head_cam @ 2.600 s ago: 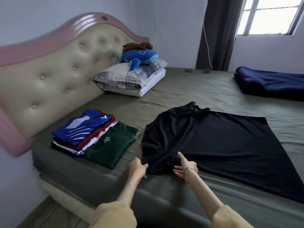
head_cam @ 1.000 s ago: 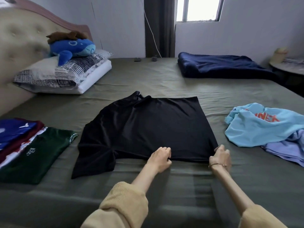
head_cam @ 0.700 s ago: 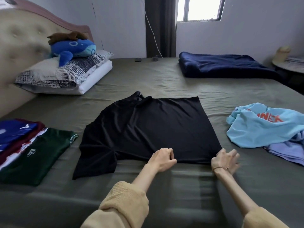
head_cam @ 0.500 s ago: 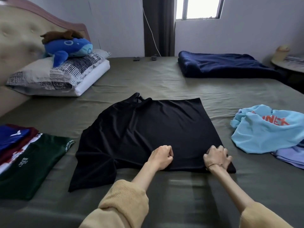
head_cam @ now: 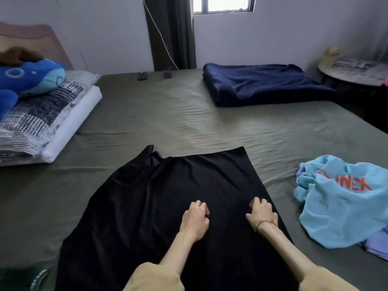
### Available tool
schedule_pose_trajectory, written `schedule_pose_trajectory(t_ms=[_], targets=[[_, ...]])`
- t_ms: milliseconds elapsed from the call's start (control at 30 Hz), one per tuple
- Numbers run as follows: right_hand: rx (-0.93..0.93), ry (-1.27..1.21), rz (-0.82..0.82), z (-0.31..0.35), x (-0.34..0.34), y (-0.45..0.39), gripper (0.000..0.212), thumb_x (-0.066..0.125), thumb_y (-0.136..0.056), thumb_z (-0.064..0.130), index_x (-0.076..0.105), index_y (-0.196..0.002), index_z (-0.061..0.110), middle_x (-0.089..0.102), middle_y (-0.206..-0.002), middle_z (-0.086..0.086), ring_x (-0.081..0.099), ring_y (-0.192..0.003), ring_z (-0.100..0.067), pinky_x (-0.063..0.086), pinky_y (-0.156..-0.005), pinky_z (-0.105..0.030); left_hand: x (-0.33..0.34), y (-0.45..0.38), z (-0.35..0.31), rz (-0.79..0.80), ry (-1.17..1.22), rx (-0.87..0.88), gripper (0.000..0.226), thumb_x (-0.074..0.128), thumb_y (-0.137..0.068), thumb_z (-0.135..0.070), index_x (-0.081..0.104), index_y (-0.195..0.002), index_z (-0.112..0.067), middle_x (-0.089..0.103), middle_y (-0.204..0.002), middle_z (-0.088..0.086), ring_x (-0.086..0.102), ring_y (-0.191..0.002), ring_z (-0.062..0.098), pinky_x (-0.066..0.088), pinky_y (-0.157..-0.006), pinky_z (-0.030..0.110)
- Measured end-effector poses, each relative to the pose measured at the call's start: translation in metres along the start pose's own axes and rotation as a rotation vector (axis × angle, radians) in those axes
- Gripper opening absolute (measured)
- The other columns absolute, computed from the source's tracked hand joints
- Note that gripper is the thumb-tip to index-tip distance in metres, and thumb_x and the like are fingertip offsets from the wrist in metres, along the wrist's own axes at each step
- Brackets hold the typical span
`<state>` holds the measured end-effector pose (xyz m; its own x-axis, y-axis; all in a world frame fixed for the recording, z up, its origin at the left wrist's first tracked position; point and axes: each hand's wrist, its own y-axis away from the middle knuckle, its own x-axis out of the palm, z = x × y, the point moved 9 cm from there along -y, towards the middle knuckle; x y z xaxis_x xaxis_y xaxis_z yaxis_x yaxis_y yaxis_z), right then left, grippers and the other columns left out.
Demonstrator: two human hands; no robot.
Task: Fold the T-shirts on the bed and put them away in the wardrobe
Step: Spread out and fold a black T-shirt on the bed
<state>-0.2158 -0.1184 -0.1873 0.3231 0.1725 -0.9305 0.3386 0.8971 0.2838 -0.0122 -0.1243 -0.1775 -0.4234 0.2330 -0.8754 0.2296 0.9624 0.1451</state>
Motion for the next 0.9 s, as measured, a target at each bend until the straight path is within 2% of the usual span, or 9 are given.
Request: schedule_pose_trajectory(t_ms=[267, 367, 467, 567, 633, 733, 800, 867, 900], targets=[[0.092, -0.240, 0.033, -0.009, -0.030, -0.114, 0.049, 0.060, -0.086, 0.018, 0.038, -0.127, 0.002, 0.040, -0.136, -0.017, 0.037, -0.127, -0.030, 0.034, -0.102, -0.033, -0.012, -0.134, -0.019, -0.002, -0.183, 0.016, 0.033, 0.039, -0.096, -0.021, 0.045, -0.129, -0.022, 0.043, -0.131, -0.006, 0.036, -0.124, 0.013, 0.031, -0.102, 0.031], [0.110, -0.291, 0.055, -0.012, -0.034, -0.154, 0.050, 0.063, -0.085, 0.027, 0.044, -0.125, 0.004, 0.044, -0.134, -0.014, 0.040, -0.127, -0.029, 0.037, -0.101, -0.036, -0.003, -0.186, -0.037, 0.026, -0.191, 0.027, 0.044, 0.040, -0.097, -0.025, 0.034, -0.141, -0.021, 0.037, -0.140, -0.006, 0.030, -0.132, 0.012, 0.024, -0.112, 0.036], [0.050, -0.329, 0.079, -0.002, -0.036, -0.195, 0.040, 0.065, -0.084, 0.034, 0.055, -0.116, 0.011, 0.050, -0.127, -0.009, 0.044, -0.123, -0.024, 0.038, -0.101, -0.037, 0.007, -0.239, -0.054, 0.059, -0.182, 0.019, 0.050, 0.039, -0.099, -0.031, 0.027, -0.146, -0.020, 0.033, -0.143, -0.001, 0.027, -0.135, 0.015, 0.020, -0.115, 0.041], [0.012, -0.377, 0.118, 0.010, -0.036, -0.235, 0.040, 0.068, -0.080, 0.045, 0.061, -0.110, 0.018, 0.052, -0.119, -0.006, 0.045, -0.120, -0.021, 0.037, -0.102, -0.043, 0.015, -0.289, -0.075, 0.076, -0.155, 0.049, 0.050, 0.043, -0.097, -0.038, 0.032, -0.143, -0.021, 0.039, -0.136, 0.004, 0.032, -0.131, 0.021, 0.026, -0.110, 0.041], [-0.003, -0.388, 0.113, 0.013, -0.037, -0.255, 0.040, 0.070, -0.075, 0.049, 0.066, -0.104, 0.023, 0.053, -0.106, -0.005, 0.047, -0.117, -0.023, 0.038, -0.102, -0.045, 0.025, -0.313, -0.089, 0.168, -0.098, 0.042, 0.043, 0.046, -0.095, -0.041, 0.044, -0.133, -0.019, 0.044, -0.131, 0.006, 0.033, -0.129, 0.024, 0.028, -0.107, 0.050], [-0.025, -0.419, 0.133, 0.005, -0.025, -0.275, 0.022, 0.072, -0.076, 0.041, 0.070, -0.091, 0.026, 0.051, -0.086, 0.001, 0.052, -0.107, -0.025, 0.043, -0.096, -0.044, 0.045, -0.324, -0.101, 0.316, -0.080, -0.029, 0.036, 0.042, -0.097, -0.037, 0.051, -0.127, -0.019, 0.041, -0.133, 0.012, 0.028, -0.131, 0.030, 0.013, -0.104, 0.069], [-0.053, -0.467, 0.206, 0.005, -0.011, -0.285, 0.010, 0.070, -0.080, 0.034, 0.062, -0.075, 0.030, 0.058, -0.089, -0.007, 0.051, -0.098, -0.021, 0.044, -0.091, -0.038, 0.048, -0.328, -0.101, 0.349, -0.034, -0.095, 0.033, 0.042, -0.098, -0.036, 0.054, -0.124, -0.022, 0.044, -0.132, 0.012, 0.029, -0.131, 0.033, 0.004, -0.102, 0.072], [-0.035, -0.604, 0.324, 0.003, -0.004, -0.290, 0.020, 0.065, -0.084, 0.018, 0.058, -0.067, 0.026, 0.062, -0.093, -0.015, 0.050, -0.092, -0.019, 0.040, -0.086, -0.034, 0.048, -0.333, -0.102, 0.384, 0.101, -0.148, 0.029, 0.046, -0.096, -0.039, 0.058, -0.119, -0.027, 0.052, -0.130, 0.007, 0.034, -0.131, 0.031, -0.003, -0.102, 0.072], [-0.008, -0.671, 0.368, 0.001, -0.004, -0.290, 0.025, 0.062, -0.085, 0.009, 0.057, -0.064, 0.022, 0.062, -0.086, -0.012, 0.052, -0.086, -0.017, 0.039, -0.081, -0.032, 0.049, -0.334, -0.102, 0.419, 0.160, -0.167, 0.028, 0.049, -0.094, -0.041, 0.060, -0.117, -0.029, 0.055, -0.129, 0.003, 0.035, -0.131, 0.030, -0.006, -0.102, 0.070]])
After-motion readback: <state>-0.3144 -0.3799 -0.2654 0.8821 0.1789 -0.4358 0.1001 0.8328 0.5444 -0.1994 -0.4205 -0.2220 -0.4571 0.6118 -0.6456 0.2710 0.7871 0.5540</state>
